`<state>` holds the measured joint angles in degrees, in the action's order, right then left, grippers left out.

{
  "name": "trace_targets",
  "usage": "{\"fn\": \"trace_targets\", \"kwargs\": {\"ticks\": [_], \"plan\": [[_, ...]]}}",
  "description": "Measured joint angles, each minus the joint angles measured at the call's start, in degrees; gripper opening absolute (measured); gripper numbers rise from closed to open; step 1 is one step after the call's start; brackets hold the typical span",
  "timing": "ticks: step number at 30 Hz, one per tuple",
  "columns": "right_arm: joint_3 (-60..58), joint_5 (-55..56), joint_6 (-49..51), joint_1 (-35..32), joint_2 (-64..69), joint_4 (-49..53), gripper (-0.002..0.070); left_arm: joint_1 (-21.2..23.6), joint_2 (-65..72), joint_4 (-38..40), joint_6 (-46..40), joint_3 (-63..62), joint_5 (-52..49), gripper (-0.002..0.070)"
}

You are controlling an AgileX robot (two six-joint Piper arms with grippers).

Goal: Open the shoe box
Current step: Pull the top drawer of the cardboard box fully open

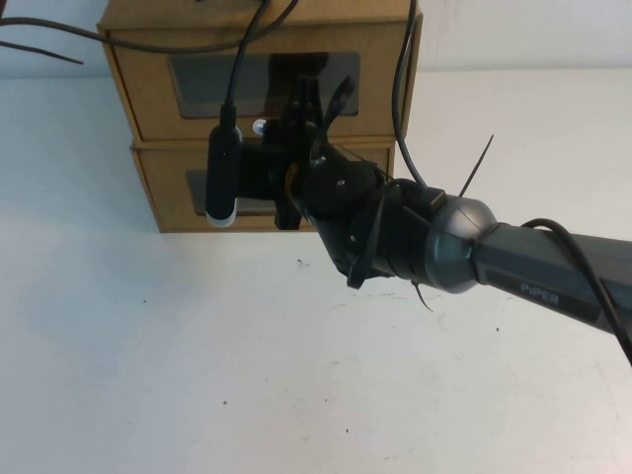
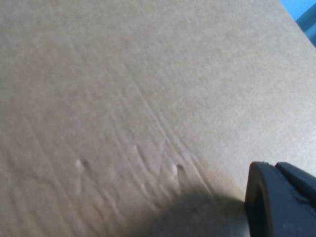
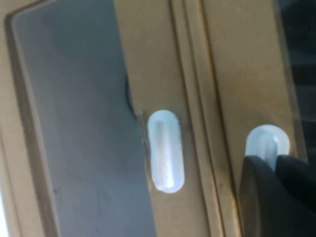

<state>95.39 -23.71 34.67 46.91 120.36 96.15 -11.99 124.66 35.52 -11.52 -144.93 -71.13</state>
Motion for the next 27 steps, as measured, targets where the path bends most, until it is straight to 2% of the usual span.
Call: {"fn": "trace_targets", "kwargs": {"ticks": [2, 15, 24, 27], "plan": [[0.09, 0.0, 0.0, 0.0, 0.23, 0.0, 0.0013, 0.0, 0.0, 0.0, -0.1, 0.0, 0.0, -0.0005], [0.57, -3.49, -0.64, 0.75, 1.31, 0.12, 0.001, 0.0, 0.0, 0.0, -0.1, 0.0, 0.0, -0.0005], [0.46, -8.34, -12.39, 3.22, -2.35, -18.06, 0.0007, 0.0, 0.0, 0.39, 0.01, 0.0, -0.25, -0.0005], [0.23, -10.82, -14.33, 4.55, -3.55, -21.37, 0.0006, 0.0, 0.0, 0.39, 0.09, 0.0, -0.25, -0.0005]]}}
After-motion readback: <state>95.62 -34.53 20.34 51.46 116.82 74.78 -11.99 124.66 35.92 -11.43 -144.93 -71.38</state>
